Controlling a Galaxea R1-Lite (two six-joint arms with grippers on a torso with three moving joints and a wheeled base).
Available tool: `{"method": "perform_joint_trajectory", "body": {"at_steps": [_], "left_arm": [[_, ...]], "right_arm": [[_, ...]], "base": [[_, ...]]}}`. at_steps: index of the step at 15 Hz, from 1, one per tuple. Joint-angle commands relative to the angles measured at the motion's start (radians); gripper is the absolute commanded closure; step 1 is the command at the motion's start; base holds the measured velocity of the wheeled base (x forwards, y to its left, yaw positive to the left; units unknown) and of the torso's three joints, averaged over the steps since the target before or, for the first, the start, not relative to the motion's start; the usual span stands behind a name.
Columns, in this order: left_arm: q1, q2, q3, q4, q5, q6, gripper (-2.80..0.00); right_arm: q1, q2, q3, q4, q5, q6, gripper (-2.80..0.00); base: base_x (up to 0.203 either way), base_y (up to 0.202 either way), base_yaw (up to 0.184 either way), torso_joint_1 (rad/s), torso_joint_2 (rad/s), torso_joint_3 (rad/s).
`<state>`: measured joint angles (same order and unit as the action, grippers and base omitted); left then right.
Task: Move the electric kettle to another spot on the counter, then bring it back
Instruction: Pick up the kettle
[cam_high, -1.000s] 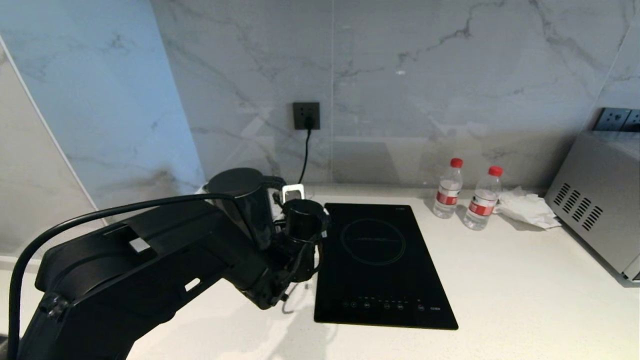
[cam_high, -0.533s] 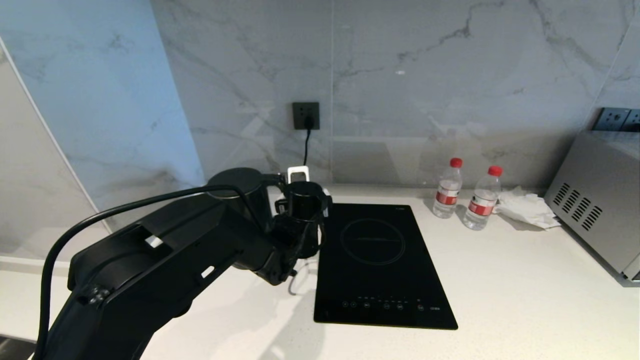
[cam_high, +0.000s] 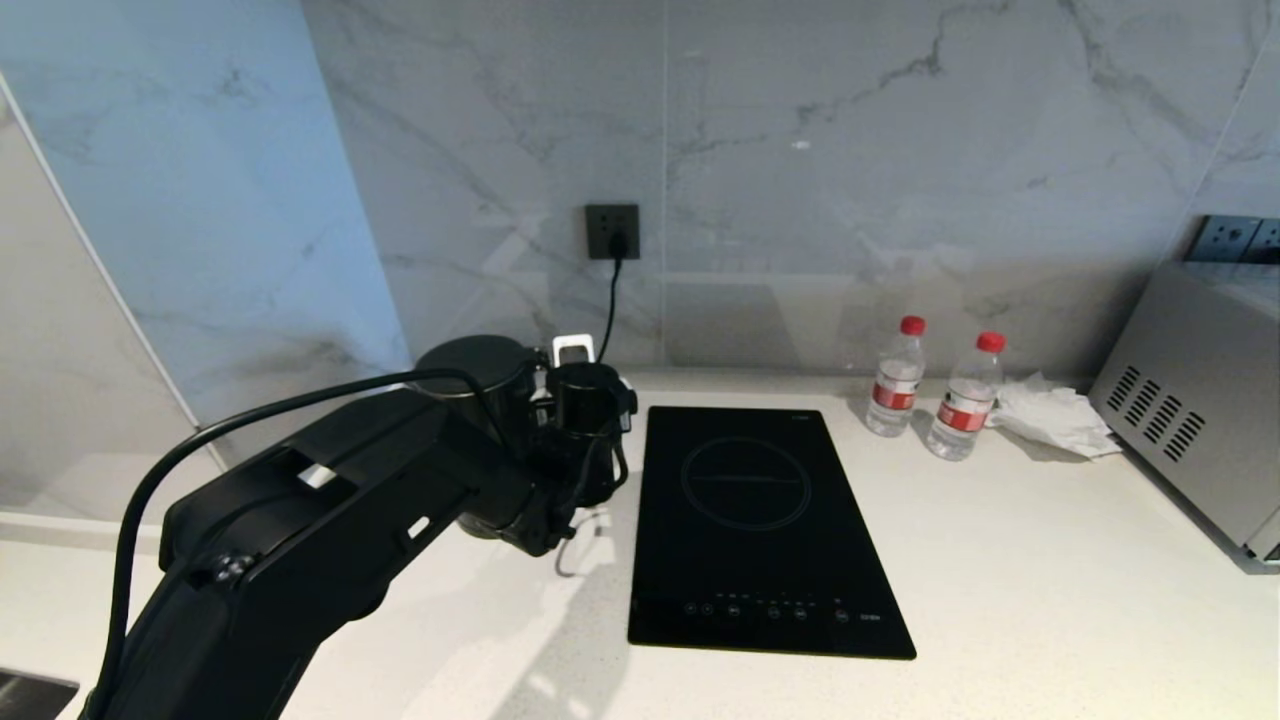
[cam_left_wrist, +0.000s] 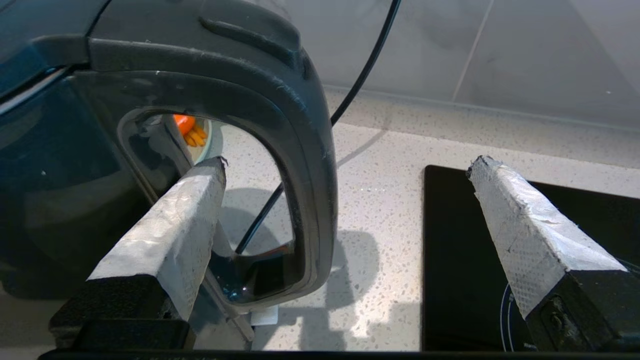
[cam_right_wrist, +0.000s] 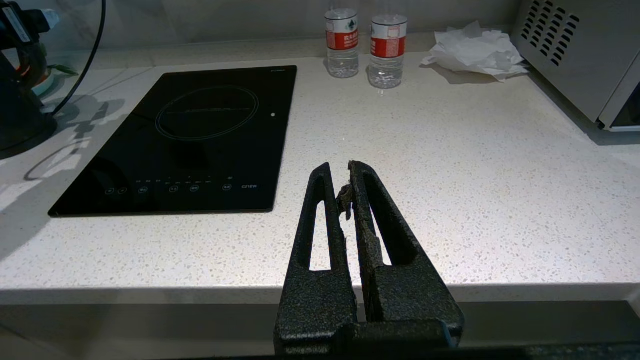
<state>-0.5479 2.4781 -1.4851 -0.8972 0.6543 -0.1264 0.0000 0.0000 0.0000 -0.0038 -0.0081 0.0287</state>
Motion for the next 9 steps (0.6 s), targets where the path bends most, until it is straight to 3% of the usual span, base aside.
{"method": "perform_joint_trajectory", "body": {"at_steps": [1, 9], "left_arm": [[0.0, 0.005, -0.025, -0.005, 0.006, 0.001, -2.8], [0.02, 0.054, -0.114, 0.053, 0.011, 0.002, -2.8]], "right_arm": [[0.0, 0.002, 0.0, -0.001, 0.0, 0.0, 0.0], [-0.002, 0.002, 0.0, -0.001, -0.001, 0.0, 0.0]], "base": [[0.0, 0.0, 0.0, 0.0, 0.0, 0.0], [0.0, 0.0, 0.0, 0.0, 0.0, 0.0]]}}
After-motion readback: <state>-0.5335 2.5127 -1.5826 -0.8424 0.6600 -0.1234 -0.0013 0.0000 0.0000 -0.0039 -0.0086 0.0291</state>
